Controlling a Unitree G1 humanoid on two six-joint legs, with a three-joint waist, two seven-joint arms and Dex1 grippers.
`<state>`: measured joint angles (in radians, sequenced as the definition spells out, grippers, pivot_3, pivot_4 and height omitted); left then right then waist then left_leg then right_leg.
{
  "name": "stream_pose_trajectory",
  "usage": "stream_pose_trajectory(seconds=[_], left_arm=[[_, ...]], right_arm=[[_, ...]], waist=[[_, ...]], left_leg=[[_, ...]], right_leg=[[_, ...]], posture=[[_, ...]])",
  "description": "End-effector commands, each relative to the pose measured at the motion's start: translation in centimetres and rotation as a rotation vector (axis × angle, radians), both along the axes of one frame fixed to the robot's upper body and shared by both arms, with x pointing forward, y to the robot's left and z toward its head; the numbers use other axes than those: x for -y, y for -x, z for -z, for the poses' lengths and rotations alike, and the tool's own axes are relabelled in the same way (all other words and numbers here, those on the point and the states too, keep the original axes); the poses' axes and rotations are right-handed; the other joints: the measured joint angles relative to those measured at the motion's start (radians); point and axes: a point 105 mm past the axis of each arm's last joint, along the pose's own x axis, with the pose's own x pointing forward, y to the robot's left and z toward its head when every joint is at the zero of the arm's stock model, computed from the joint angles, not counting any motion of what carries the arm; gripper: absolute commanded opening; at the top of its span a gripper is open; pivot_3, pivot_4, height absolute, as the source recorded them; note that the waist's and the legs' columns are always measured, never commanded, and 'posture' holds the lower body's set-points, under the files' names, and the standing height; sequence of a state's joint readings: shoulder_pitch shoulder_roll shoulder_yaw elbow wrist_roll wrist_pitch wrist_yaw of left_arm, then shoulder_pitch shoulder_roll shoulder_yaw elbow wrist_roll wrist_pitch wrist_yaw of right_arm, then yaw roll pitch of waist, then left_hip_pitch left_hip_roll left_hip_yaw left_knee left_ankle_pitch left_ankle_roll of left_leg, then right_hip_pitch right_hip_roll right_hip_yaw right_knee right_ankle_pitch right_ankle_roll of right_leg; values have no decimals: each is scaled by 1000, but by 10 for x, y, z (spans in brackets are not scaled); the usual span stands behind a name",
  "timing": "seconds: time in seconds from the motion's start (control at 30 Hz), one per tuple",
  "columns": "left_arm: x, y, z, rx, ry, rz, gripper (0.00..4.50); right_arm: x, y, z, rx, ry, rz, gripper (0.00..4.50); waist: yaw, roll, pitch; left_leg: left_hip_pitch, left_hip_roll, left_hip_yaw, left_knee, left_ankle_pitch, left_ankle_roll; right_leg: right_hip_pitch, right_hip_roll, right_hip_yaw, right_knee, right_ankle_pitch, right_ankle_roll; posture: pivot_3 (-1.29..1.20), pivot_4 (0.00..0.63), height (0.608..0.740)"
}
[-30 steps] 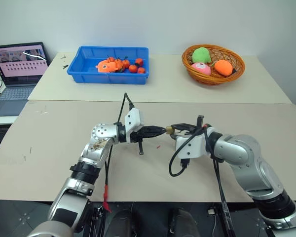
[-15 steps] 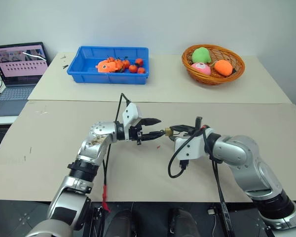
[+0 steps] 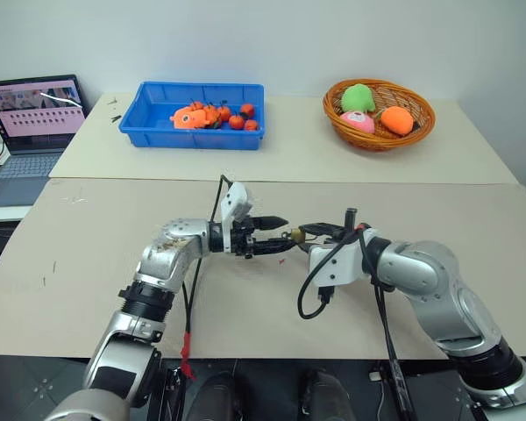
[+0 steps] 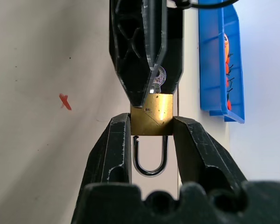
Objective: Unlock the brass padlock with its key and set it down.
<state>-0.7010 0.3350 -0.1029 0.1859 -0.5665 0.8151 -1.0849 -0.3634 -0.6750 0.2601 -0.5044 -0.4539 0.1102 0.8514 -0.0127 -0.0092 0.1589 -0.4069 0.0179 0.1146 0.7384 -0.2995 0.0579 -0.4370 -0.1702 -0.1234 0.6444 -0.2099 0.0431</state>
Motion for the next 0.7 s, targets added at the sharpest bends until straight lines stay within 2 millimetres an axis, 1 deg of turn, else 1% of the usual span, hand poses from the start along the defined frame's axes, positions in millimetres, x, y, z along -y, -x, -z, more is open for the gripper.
stream_pose_trajectory(seconds=[0.03, 0.13, 0.23, 0.7], left_arm=[[1, 9, -23, -97, 42, 43, 3256], [-2, 3, -27, -163, 72, -4, 3256], [-3, 2, -28, -162, 67, -16, 3256], [-4, 14, -14, -161, -13, 25, 3256]], right_arm=[[-5, 6, -13, 58, -17, -34, 937], [-5, 6, -13, 57, -16, -33, 937], [-5, 6, -13, 58, -18, -35, 937], [-7, 5, -15, 67, -20, -44, 937]], waist=[[0, 0, 0], [0, 0, 0], [0, 0, 0], [0, 0, 0]], left_leg=[[0, 0, 0, 0, 0, 0], [0, 0, 0, 0, 0, 0], [0, 0, 0, 0, 0, 0], [1, 0, 0, 0, 0, 0]], right_leg=[[0, 0, 0, 0, 0, 0], [0, 0, 0, 0, 0, 0], [0, 0, 0, 0, 0, 0], [0, 0, 0, 0, 0, 0]], posture=[[0, 150, 692], [0, 150, 692], [0, 150, 692], [0, 150, 692]])
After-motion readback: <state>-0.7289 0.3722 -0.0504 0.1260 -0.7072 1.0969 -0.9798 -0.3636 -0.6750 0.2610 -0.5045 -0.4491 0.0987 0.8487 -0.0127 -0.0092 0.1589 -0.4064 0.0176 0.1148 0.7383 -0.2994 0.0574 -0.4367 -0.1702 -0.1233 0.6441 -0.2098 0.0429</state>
